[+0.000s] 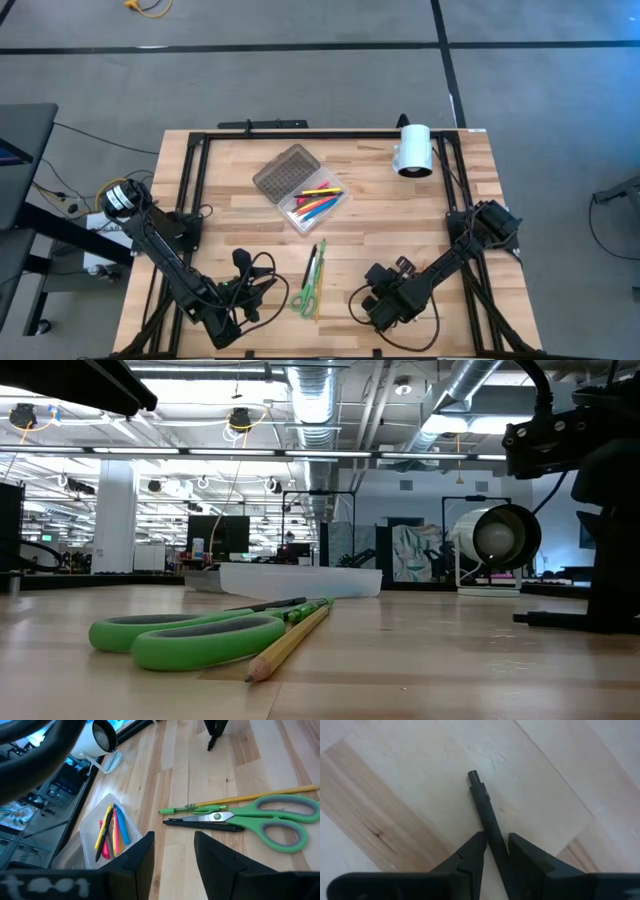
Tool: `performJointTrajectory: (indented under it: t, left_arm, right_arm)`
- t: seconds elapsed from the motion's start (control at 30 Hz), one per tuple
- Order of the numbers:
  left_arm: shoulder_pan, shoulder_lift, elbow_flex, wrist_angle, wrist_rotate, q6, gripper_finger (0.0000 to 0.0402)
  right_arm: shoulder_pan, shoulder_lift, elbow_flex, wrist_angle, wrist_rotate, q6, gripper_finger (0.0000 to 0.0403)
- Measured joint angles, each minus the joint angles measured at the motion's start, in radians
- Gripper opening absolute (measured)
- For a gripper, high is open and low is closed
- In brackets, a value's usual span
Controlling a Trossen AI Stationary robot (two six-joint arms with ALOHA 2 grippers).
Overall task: Pick & place school supplies into a supply box
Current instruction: Put the right black pen into the transparent supply box
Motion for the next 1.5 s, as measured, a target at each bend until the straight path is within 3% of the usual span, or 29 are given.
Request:
performJointTrajectory:
  t: [0.93,1.33,1.5]
  left_arm:
    - [0.000,0.000,0.000,0.000,0.016,0.000,0.0131]
    - [0.000,0.000,0.000,0.000,0.016,0.000,0.0131]
    - [0.000,0.000,0.000,0.000,0.016,0.000,0.0131]
  right_arm:
    - [0.007,0.001,0.030,-0.093,-0.069,-0.057,0.0087]
    - [-0.003,-0.005,0.017,-0.038,-0.093,-0.164,0.0011]
    - [-0.002,-0.005,0.016,-0.033,-0.077,-0.180,0.0025]
